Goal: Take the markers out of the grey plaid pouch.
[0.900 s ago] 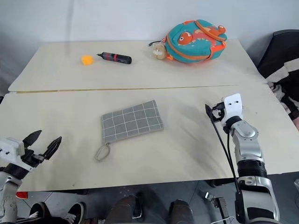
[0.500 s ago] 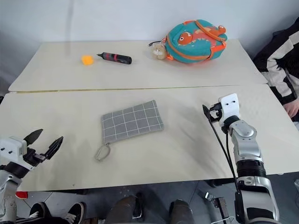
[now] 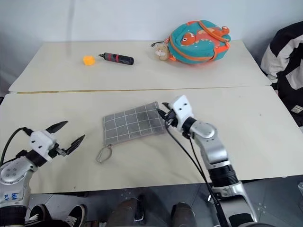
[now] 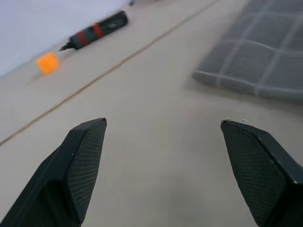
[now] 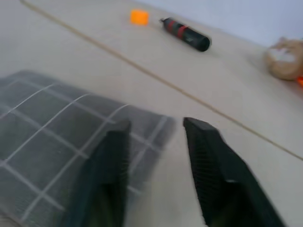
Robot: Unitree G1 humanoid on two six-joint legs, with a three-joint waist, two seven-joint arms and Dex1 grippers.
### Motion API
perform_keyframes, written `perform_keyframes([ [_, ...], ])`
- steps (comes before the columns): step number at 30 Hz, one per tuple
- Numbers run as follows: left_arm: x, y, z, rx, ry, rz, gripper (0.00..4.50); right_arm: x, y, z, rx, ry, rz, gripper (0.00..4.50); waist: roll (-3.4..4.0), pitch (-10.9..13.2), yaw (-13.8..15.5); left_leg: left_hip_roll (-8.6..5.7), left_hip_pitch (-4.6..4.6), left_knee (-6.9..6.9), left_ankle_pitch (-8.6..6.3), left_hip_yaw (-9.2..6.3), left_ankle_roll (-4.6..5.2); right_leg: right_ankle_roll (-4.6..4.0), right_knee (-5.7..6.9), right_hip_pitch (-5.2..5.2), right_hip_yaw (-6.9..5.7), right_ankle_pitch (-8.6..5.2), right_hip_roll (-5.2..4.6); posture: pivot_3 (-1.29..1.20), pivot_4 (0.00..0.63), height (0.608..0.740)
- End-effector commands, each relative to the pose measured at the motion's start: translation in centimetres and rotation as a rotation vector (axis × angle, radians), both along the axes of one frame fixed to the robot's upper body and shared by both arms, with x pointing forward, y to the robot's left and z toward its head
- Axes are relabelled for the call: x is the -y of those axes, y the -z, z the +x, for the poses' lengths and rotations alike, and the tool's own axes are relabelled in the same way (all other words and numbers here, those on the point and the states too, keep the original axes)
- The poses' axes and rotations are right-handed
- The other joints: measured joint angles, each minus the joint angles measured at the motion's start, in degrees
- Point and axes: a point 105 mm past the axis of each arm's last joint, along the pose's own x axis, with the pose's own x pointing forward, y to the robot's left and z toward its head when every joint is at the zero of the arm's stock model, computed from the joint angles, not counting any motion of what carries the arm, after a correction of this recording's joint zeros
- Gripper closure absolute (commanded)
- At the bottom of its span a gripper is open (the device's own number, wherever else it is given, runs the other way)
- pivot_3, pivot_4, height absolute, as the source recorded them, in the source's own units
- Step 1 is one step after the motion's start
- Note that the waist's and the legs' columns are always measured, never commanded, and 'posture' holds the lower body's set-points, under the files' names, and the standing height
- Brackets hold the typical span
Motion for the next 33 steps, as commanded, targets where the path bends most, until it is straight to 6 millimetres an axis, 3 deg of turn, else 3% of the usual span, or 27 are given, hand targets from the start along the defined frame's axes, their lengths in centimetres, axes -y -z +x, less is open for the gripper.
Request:
perform_keyframes([
  [1,1.2,-1.2,0.5,0.091,0.104,0.176,0.37,-0.6,0.8,0.4,0.072,0.030,-0.115,4.09,-0.01,0.0,0.0,-0.01,-0.01,0.00,0.01,0.00,-0.01,0.00,0.01,-0.02,0.01,0.00,0.00,0.00,0.150,0.740],
  [2,1.5,-1.2,0.5,0.103,0.135,0.213,0.37,-0.7,0.9,0.5,0.086,0.033,-0.137,4.47,-0.01,0.0,-0.1,-0.03,-0.01,0.00,0.01,0.01,-0.01,0.00,0.02,-0.02,0.02,0.00,-0.01,0.00,0.150,0.740],
  [7,3.2,-0.7,1.6,0.154,0.247,0.384,0.37,-1.8,2.4,0.6,0.115,-0.032,-0.256,4.49,-0.01,0.0,-0.3,0.00,0.01,-0.08,0.03,0.06,-0.04,0.00,0.07,-0.11,0.03,0.00,0.03,0.00,0.150,0.740],
  [12,3.8,0.2,1.6,0.177,0.337,0.495,0.37,-1.6,4.2,0.6,0.088,-0.037,-0.319,4.49,-0.02,0.0,-0.4,0.03,0.00,-0.09,0.03,0.07,-0.03,0.00,0.10,-0.13,-0.01,0.00,0.02,0.00,0.150,0.740],
  [17,3.9,1.2,1.3,0.170,0.406,0.576,0.37,-1.6,3.8,0.6,0.077,-0.033,-0.277,4.49,-0.03,0.0,-0.4,0.04,0.10,-0.09,0.03,0.07,-0.03,0.00,0.14,-0.04,-0.06,0.00,0.01,0.00,0.150,0.740],
  [19,4.2,1.1,2.0,0.180,0.387,0.556,0.37,-1.6,3.6,0.7,0.079,-0.032,-0.267,4.49,-0.03,0.0,-0.3,0.04,0.13,-0.09,0.03,0.07,-0.03,0.00,0.15,-0.03,-0.06,0.00,0.01,0.00,0.150,0.740],
  [28,6.9,3.3,2.8,0.114,0.468,0.498,0.37,-1.9,3.1,0.6,0.089,-0.041,-0.257,4.49,-0.02,0.0,-0.1,-0.02,0.22,-0.03,0.05,0.01,0.01,0.00,0.44,0.00,-0.05,0.00,-0.04,0.00,0.150,0.740],
  [31,7.8,3.9,2.3,0.081,0.526,0.474,1.03,-1.7,3.0,0.5,0.087,-0.037,-0.250,4.50,-0.02,0.0,-0.1,-0.02,0.35,-0.03,0.04,0.02,0.02,0.00,0.52,0.08,-0.05,0.00,-0.07,0.00,0.150,0.740],
  [33,8.2,3.9,2.4,0.082,0.535,0.461,1.73,-1.7,3.1,0.5,0.086,-0.036,-0.252,4.50,-0.02,0.0,-0.1,-0.03,0.35,-0.03,0.03,0.02,0.03,0.00,0.52,0.08,-0.05,0.00,-0.07,0.00,0.150,0.740],
])
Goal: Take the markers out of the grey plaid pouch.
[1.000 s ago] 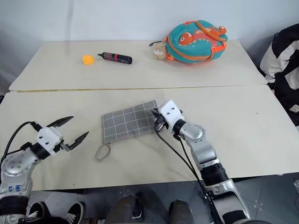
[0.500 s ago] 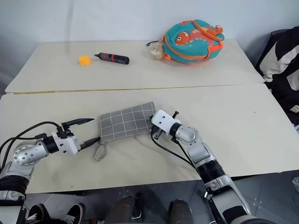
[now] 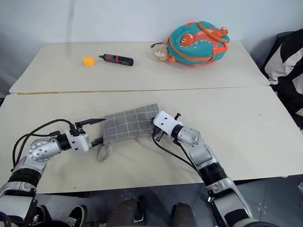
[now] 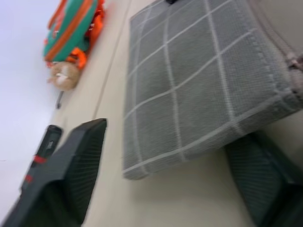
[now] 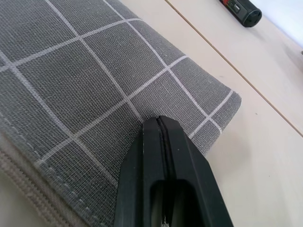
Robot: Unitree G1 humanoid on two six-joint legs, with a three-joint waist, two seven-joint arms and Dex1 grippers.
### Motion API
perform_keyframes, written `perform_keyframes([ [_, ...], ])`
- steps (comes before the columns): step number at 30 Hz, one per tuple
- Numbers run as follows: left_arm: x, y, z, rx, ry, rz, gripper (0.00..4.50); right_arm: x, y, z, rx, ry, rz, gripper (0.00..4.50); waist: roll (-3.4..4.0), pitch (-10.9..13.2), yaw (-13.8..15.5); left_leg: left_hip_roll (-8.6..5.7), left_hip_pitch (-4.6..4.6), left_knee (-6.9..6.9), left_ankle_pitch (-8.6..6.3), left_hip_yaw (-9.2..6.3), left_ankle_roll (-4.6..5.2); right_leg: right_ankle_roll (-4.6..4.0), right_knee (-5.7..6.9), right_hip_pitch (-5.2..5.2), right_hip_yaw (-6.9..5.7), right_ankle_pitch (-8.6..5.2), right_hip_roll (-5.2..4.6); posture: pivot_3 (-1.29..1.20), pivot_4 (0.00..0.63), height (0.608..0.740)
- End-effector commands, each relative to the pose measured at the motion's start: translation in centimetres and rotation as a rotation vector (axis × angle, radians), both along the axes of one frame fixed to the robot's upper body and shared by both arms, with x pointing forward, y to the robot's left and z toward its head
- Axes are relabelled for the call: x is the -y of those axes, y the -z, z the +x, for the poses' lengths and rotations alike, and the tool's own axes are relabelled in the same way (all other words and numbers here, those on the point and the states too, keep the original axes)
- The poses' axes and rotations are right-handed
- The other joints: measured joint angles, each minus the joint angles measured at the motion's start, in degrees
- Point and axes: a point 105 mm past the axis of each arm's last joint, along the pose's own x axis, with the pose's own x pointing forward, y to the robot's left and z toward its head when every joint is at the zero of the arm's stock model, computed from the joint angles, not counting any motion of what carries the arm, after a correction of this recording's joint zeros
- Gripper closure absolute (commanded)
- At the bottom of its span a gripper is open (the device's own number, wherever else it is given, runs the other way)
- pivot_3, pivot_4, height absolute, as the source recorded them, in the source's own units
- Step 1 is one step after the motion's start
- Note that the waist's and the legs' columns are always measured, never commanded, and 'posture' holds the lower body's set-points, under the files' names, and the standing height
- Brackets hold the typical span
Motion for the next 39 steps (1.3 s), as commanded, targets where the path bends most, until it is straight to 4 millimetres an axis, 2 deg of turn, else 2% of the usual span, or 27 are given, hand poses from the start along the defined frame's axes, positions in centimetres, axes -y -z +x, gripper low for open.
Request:
perform_keyframes([
  [1,1.4,2.6,-0.9,-0.107,0.068,0.039,2.07,-0.1,-1.0,-0.2,0.021,-0.008,0.034,4.50,0.00,0.0,0.0,0.00,0.00,0.00,0.00,-0.01,0.00,0.00,0.00,0.01,0.00,0.00,0.00,0.00,0.150,0.740],
  [9,2.0,2.8,-1.1,-0.105,0.097,0.043,4.46,-0.4,-1.0,-0.5,0.019,-0.022,0.042,4.50,0.39,-0.2,0.0,-0.01,0.11,-0.01,-0.02,0.02,0.03,0.00,0.00,0.08,0.00,0.00,-0.02,0.00,0.150,0.740],
  [12,2.1,2.8,-1.1,-0.113,0.093,0.024,4.48,-0.7,-2.3,-1.1,-0.003,-0.064,0.130,4.50,0.43,-0.3,0.0,-0.01,0.15,-0.01,-0.03,0.04,0.04,0.00,0.00,0.09,0.01,0.00,-0.03,0.00,0.150,0.740],
  [15,2.2,2.5,-1.0,-0.109,0.077,-0.015,4.50,-0.2,-5.5,-1.4,-0.050,-0.076,0.342,3.96,0.44,-0.3,-0.1,-0.01,0.15,-0.02,-0.03,0.03,0.04,0.00,-0.01,0.10,0.02,0.00,-0.03,0.00,0.150,0.740],
  [16,2.4,2.5,-1.0,-0.101,0.076,-0.019,4.50,0.0,-6.2,-1.6,-0.065,-0.079,0.381,3.53,0.44,-0.3,0.0,-0.01,0.15,-0.01,-0.03,0.03,0.04,0.00,-0.01,0.10,0.02,0.00,-0.03,0.00,0.150,0.740],
  [17,2.6,2.3,-0.9,-0.090,0.075,-0.031,4.50,0.3,-6.8,-1.9,-0.093,-0.094,0.421,3.32,0.45,-0.3,0.0,-0.01,0.15,-0.01,-0.03,0.02,0.04,0.00,-0.01,0.11,0.03,0.00,-0.03,0.00,0.150,0.740],
  [19,3.3,2.1,-0.6,-0.070,0.056,-0.054,4.50,0.4,-7.3,-4.7,-0.222,-0.232,0.441,2.67,0.46,-0.3,0.4,-0.05,0.15,0.00,-0.06,-0.04,0.09,0.00,-0.02,0.13,0.05,0.00,-0.06,0.00,0.150,0.740],
  [22,4.0,2.0,-0.1,-0.058,0.020,-0.075,4.50,0.0,-6.6,-9.6,-0.460,-0.443,0.408,1.67,0.49,-0.3,1.1,-0.11,0.17,0.06,-0.27,-0.36,0.20,0.00,-0.46,0.08,0.23,0.00,-0.06,0.00,0.150,0.740],
  [24,5.4,1.9,0.6,-0.043,-0.003,-0.096,4.50,0.0,-4.2,-11.8,-0.609,-0.473,0.333,1.05,0.53,-0.3,1.5,-0.09,0.18,0.07,-0.42,-0.37,0.31,0.00,-0.59,0.13,0.37,0.00,-0.06,0.00,0.150,0.740],
  [27,7.2,1.8,1.2,-0.017,-0.003,-0.076,4.50,-0.1,-1.5,-11.7,-0.706,-0.385,0.282,1.05,0.57,-0.3,2.1,-0.10,0.18,0.12,-0.49,-0.37,0.37,0.00,-0.65,0.18,0.36,0.00,-0.09,0.00,0.150,0.740],
  [29,8.1,1.5,1.6,0.004,-0.013,-0.079,4.50,-0.7,-0.5,-10.4,-0.671,-0.310,0.280,1.05,0.57,-0.4,2.3,-0.09,0.17,0.11,-0.52,-0.15,0.19,0.01,-0.87,0.19,0.28,0.00,-0.06,0.00,0.150,0.740],
  [31,8.6,1.5,1.7,0.008,-0.016,-0.076,4.50,-1.4,-0.5,-9.1,-0.673,-0.247,0.360,1.05,0.57,-0.4,2.6,-0.08,0.18,0.12,-0.49,-0.09,0.16,0.03,-0.83,0.15,0.27,0.01,-0.05,0.00,0.150,0.740],
  [34,9.2,1.6,1.5,0.005,-0.006,-0.060,4.50,-2.7,-0.2,-8.2,-0.681,-0.202,0.410,1.05,0.54,-0.4,2.9,-0.07,0.17,0.10,-0.28,-0.05,-0.17,0.03,-0.76,0.10,0.28,0.01,-0.03,0.00,0.150,0.740],
  [39,9.4,1.7,1.4,0.010,-0.011,-0.045,4.50,-3.9,-1.3,-8.3,-0.714,-0.242,0.484,1.05,0.54,-0.4,2.9,-0.09,0.17,0.09,-0.17,-0.06,0.09,0.02,-0.62,0.08,0.23,0.01,-0.04,0.00,0.150,0.740],
])
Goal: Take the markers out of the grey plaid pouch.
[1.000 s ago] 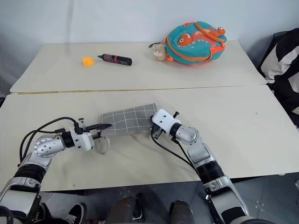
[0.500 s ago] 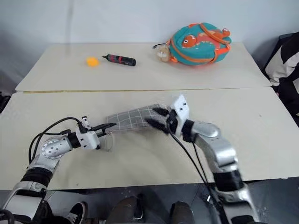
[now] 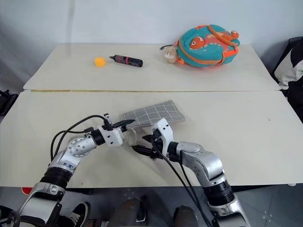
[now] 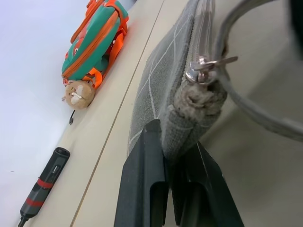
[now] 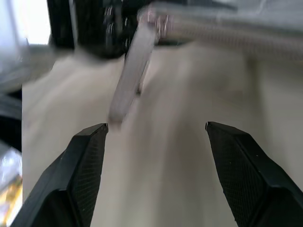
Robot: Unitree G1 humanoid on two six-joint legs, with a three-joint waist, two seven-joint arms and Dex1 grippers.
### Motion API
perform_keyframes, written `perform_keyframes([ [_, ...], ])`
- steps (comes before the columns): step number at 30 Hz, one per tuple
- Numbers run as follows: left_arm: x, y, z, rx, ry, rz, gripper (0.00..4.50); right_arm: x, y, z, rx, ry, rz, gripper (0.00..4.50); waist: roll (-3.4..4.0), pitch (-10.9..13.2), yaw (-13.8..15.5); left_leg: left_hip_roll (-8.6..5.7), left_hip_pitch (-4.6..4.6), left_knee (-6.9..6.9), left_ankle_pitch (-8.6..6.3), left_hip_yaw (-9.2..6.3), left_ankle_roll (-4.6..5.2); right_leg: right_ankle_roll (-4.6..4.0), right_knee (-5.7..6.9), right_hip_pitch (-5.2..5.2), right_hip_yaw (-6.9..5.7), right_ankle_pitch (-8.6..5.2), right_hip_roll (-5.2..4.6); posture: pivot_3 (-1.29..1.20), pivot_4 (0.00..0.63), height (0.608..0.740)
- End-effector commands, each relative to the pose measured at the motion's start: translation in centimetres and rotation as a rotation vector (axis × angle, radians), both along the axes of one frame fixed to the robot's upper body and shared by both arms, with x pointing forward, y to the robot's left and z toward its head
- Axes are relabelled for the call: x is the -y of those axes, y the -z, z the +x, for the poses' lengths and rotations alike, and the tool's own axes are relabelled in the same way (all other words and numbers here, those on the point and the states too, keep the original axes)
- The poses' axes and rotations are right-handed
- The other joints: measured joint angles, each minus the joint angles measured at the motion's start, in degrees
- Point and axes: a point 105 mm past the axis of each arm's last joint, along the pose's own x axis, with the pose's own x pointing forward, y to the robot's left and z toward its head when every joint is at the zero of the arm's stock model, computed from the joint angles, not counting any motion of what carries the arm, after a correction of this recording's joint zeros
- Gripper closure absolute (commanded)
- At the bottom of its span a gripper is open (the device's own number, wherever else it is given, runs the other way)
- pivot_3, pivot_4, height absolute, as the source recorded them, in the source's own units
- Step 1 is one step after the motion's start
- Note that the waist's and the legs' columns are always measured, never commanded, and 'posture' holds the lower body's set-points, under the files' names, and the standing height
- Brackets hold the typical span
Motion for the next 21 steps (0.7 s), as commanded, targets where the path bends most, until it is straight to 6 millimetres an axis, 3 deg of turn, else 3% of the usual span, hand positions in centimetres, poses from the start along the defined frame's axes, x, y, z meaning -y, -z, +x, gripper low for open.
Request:
perform_keyframes([
  [1,0.8,2.6,-0.9,-0.075,0.019,0.054,4.50,-0.3,-1.6,0.2,0.011,-0.007,0.057,1.05,0.00,0.0,0.0,0.00,0.00,0.00,-0.01,0.01,0.01,0.00,-0.03,-0.01,0.01,0.00,0.00,0.00,0.150,0.740],
  [7,1.1,2.5,-1.0,-0.072,0.022,0.050,4.50,-0.7,-1.6,0.6,0.013,-0.012,0.053,1.05,0.00,0.0,-0.1,0.01,0.00,-0.03,-0.16,0.02,-0.23,0.00,-0.06,-0.05,0.01,0.00,0.00,0.00,0.150,0.740],
  [14,1.4,2.3,-1.2,-0.072,0.024,0.036,4.50,-1.6,-1.3,1.2,0.023,0.001,0.058,3.29,0.00,0.0,-0.2,0.02,0.00,-0.05,-0.16,0.07,-0.23,0.00,-0.05,-0.07,0.02,0.00,0.00,0.00,0.150,0.740],
  [17,0.8,2.0,-1.5,-0.078,0.018,0.026,4.50,-0.1,-1.2,1.7,0.069,0.019,0.013,4.33,0.00,0.0,-0.2,0.02,0.00,-0.06,-0.17,0.08,-0.22,0.00,-0.06,-0.08,0.02,0.00,0.00,0.00,0.150,0.740],
  [21,-0.5,1.8,-2.4,-0.123,0.029,-0.009,4.50,3.0,-1.5,2.9,0.106,0.061,-0.049,4.42,-0.01,0.0,-0.6,0.02,-0.01,-0.10,-0.19,0.13,-0.20,0.00,-0.22,-0.06,0.04,0.00,-0.01,0.00,0.150,0.740],
])
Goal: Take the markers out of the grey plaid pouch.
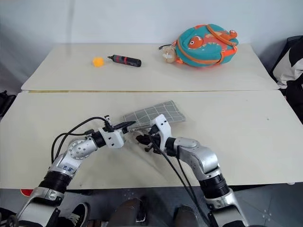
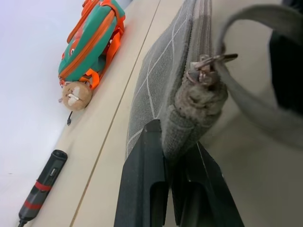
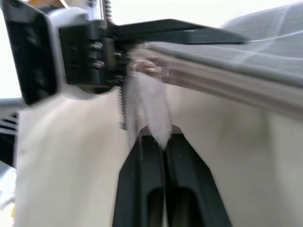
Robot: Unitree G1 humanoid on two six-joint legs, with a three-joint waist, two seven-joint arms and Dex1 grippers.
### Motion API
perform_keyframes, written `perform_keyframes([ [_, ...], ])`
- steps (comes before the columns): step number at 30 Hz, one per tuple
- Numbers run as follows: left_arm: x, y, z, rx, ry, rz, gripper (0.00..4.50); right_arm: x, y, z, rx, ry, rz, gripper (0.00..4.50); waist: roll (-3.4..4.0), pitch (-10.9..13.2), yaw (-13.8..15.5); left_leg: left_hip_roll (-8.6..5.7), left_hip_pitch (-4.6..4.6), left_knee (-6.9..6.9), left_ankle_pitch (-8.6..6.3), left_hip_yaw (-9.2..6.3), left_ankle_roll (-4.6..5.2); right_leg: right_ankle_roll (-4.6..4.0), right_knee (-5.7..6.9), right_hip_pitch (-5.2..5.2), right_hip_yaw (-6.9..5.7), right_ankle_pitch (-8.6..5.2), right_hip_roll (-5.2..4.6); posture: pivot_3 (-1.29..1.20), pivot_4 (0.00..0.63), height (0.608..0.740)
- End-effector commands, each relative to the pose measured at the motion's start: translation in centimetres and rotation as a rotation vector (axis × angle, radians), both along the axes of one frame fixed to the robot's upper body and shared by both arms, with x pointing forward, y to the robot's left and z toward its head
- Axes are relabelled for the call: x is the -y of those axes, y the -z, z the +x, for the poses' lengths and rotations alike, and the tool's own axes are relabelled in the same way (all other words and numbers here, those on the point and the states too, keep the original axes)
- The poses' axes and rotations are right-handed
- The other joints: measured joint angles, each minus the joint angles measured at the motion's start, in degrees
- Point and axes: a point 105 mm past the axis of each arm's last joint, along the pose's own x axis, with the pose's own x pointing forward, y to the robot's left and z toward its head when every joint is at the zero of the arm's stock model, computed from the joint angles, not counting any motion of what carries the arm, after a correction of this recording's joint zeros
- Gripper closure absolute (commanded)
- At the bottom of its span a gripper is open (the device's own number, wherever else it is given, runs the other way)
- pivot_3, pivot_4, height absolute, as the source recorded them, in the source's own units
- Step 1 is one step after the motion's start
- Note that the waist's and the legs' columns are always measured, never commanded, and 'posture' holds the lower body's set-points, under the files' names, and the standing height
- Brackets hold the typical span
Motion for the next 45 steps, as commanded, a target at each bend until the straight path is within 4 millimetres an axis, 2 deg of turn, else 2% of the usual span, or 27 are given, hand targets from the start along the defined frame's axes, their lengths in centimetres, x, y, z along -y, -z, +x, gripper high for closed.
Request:
perform_keyframes([
  [1,-0.8,1.5,-1.4,-0.101,0.032,-0.001,4.50,2.3,-1.9,1.0,0.078,0.020,-0.006,4.42,0.00,0.0,-0.4,0.01,0.00,-0.02,0.00,0.01,0.00,0.00,-0.06,0.00,0.00,0.00,0.01,0.00,0.150,0.740],
  [4,-2.1,1.2,-1.8,-0.133,0.034,-0.034,4.50,4.2,-3.0,1.7,0.112,0.036,-0.024,4.42,0.00,0.0,-1.3,0.09,-0.01,-0.09,0.03,0.05,0.00,0.00,-0.07,0.10,-0.05,0.00,0.02,0.00,0.150,0.740],
  [9,-4.2,0.8,-2.0,-0.141,0.028,-0.011,4.50,7.0,-3.7,2.5,0.164,0.041,-0.106,4.42,-0.05,0.0,-1.9,0.20,-0.02,-0.20,0.13,0.20,0.09,-0.01,-0.06,0.08,-0.22,0.00,0.04,0.00,0.150,0.740],
  [15,-5.9,0.2,-2.2,-0.155,0.016,-0.043,4.50,12.0,-3.4,4.8,0.207,0.178,-0.213,4.42,-0.11,0.1,-2.5,0.20,-0.02,-0.20,0.13,0.28,0.11,-0.01,-0.08,0.07,-0.26,0.00,0.00,0.00,0.150,0.740],
  [18,-5.7,-0.4,-2.4,-0.160,0.043,-0.090,4.50,12.5,-3.2,4.9,0.209,0.173,-0.217,4.42,-0.14,0.1,-2.6,0.21,-0.02,-0.20,0.13,0.28,0.11,-0.01,-0.09,0.06,-0.26,0.00,0.00,0.00,0.150,0.740],
  [21,-5.3,-1.0,-2.5,-0.155,0.065,-0.134,4.50,11.6,-3.4,4.4,0.175,0.140,-0.166,3.81,-0.15,0.1,-2.5,0.23,-0.03,-0.20,0.13,0.29,0.11,-0.01,-0.09,0.06,-0.26,0.00,0.00,0.00,0.150,0.740],
  [26,-4.8,-0.6,-2.3,-0.170,0.067,-0.120,4.50,9.6,-3.9,1.6,0.119,-0.009,-0.100,2.12,-0.16,0.1,-2.5,0.22,-0.07,-0.19,0.13,0.27,0.12,-0.01,-0.10,0.06,-0.26,0.00,-0.01,0.00,0.150,0.740],
  [28,-4.6,-0.7,-2.3,-0.173,0.071,-0.134,4.50,9.5,-4.5,-0.2,0.071,-0.093,-0.067,1.43,-0.18,0.1,-2.3,0.21,-0.12,-0.17,0.13,0.25,0.13,-0.01,-0.09,0.07,-0.28,0.00,-0.02,0.00,0.150,0.740],
  [30,-4.5,-0.6,-2.4,-0.174,0.077,-0.132,4.50,10.0,-4.6,-1.1,0.063,-0.124,-0.095,0.79,-0.22,0.1,-2.2,0.21,-0.19,-0.08,0.10,0.17,0.18,-0.01,-0.16,0.08,-0.31,0.00,-0.03,0.00,0.150,0.740],
  [33,-4.5,-0.5,-2.4,-0.176,0.075,-0.126,4.50,12.3,-3.8,-1.4,0.084,-0.092,-0.229,0.79,-0.22,0.1,-2.0,0.19,-0.37,0.06,0.07,0.12,0.24,-0.01,-0.22,0.03,-0.38,0.00,-0.11,0.00,0.150,0.740],
  [36,-4.7,-0.6,-2.2,-0.177,0.070,-0.138,4.50,12.8,-4.7,-0.7,0.136,-0.040,-0.207,0.79,-0.24,0.2,-1.8,0.19,-0.45,0.10,0.07,0.10,0.24,-0.01,-0.31,0.02,-0.45,0.00,-0.30,0.00,0.150,0.740],
  [38,-4.6,-0.9,-2.0,-0.180,0.069,-0.153,4.50,12.2,-5.6,-0.5,0.241,-0.049,-0.221,0.79,-0.24,0.2,-2.0,0.21,-0.46,0.09,0.09,0.11,0.20,-0.01,-0.30,0.00,-0.46,0.00,-0.30,0.00,0.150,0.740],
  [41,-4.3,-1.0,-1.7,-0.190,0.071,-0.170,4.50,9.8,-7.2,-0.5,0.313,-0.067,-0.118,0.79,-0.24,0.2,-2.3,0.20,-0.46,0.08,0.10,0.10,0.19,-0.01,-0.28,0.00,-0.51,0.00,-0.19,0.00,0.150,0.740],
  [45,-3.6,-1.3,-1.3,-0.215,0.069,-0.182,4.50,5.0,-7.8,-1.1,0.430,-0.097,-0.055,2.09,-0.25,0.2,-2.3,0.20,-0.51,0.08,0.13,0.01,0.17,-0.01,-0.08,0.01,-0.54,0.00,0.01,0.00,0.150,0.740],
])
